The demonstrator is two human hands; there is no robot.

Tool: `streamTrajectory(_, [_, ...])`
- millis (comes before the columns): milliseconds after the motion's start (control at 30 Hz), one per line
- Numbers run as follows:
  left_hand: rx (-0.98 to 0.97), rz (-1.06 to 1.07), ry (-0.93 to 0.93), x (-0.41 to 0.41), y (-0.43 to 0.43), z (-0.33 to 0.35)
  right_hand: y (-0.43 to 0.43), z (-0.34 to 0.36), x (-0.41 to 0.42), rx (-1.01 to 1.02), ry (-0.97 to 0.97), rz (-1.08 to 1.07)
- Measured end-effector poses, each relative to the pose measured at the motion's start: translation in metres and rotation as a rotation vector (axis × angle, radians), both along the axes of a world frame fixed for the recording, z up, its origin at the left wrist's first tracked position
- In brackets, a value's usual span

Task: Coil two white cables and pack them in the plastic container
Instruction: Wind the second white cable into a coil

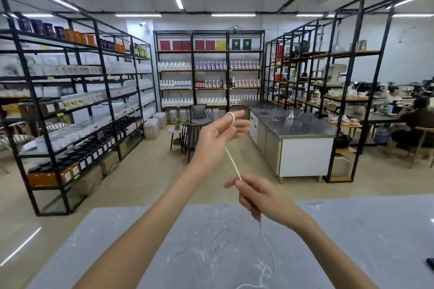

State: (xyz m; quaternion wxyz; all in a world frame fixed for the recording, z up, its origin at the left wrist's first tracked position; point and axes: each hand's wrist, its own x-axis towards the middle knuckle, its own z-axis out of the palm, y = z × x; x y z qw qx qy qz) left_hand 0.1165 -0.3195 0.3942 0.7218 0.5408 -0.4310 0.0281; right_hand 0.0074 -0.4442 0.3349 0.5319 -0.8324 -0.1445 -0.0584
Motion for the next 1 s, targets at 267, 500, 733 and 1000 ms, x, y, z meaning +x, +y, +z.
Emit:
streamTrajectory(267, [0.167, 0.064, -0.112, -0.066, -0.033, -0.063, -0.057, 0.062, -0.035, -0.471, -0.709, -0.437])
streamTrajectory(500, [0.005, -0.052, 0.056, -0.101, -0.065, -0.046, -0.089, 0.063, 0.004, -0.072, -0.567, -0.295])
streamTrajectory(733, [-0.012, 0.276, 0.037, -0.054, -0.068, -0.034, -0.069, -0.007, -0.024, -0.215, -0.121, -0.093])
streamTrajectory(1000, [0.17, 0.209, -0.193, -0.093, -0.082, -0.073, -0.094, 0.07, -0.051, -0.612, -0.761, -0.376])
